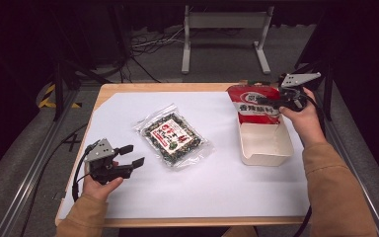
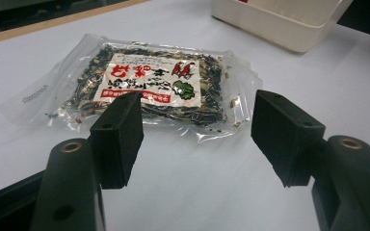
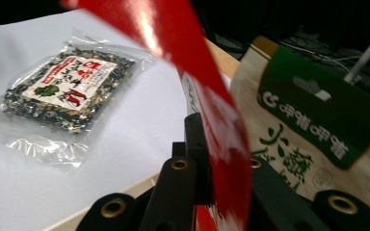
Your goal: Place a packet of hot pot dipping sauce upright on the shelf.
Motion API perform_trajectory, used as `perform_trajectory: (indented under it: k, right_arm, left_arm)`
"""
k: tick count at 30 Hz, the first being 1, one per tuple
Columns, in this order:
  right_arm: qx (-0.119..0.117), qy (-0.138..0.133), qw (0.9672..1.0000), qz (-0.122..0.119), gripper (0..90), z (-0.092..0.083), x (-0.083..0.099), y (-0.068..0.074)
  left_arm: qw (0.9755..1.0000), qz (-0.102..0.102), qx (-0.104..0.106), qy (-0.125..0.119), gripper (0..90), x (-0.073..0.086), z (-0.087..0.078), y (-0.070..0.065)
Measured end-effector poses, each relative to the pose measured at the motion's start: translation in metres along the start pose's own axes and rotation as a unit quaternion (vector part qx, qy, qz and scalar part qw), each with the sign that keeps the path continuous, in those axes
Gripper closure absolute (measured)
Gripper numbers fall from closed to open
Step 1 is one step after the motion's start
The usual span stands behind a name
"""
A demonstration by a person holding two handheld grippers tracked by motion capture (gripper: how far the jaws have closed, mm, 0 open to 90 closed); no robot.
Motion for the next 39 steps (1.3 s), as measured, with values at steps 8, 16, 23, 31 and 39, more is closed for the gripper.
perform_trajectory:
  k: [8,16,23,31,39]
  right_arm:
    - [0.011,-0.011,0.9994,0.03,89.3,-0.006,0.01,-0.005]
    - [0.034,0.013,0.9985,0.042,89.1,-0.002,0.023,-0.01]
    - [0.062,0.017,0.996,0.062,88.1,-0.001,0.03,-0.018]
    - [0.082,-0.002,0.9934,0.08,75.0,-0.005,0.027,-0.024]
    - [0.113,-0.021,0.9901,0.081,48.7,-0.016,0.021,-0.024]
  left_arm:
    - [1.0,0.0,0.004,0.001,36.3,-0.001,0.003,-0.002]
    - [1.0,-0.002,0.007,0.0,36.3,-0.002,0.005,-0.002]
    - [1.0,0.003,0.008,0.0,36.3,-0.003,0.006,-0.002]
    - [1.0,0.003,0.009,0.001,36.3,-0.003,0.006,-0.002]
    - [0.9999,0.005,0.013,0.001,35.8,-0.004,0.011,-0.003]
Point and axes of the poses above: each handheld gripper's, and its own axes: z roughly forward along the jaws, x roughly out of its underside, y roughly to its left, the point moved 9 cm from there along z, roughly forward along the jaws, and after that the axes turned 2 degrees about -y, right-handed, at the moved point
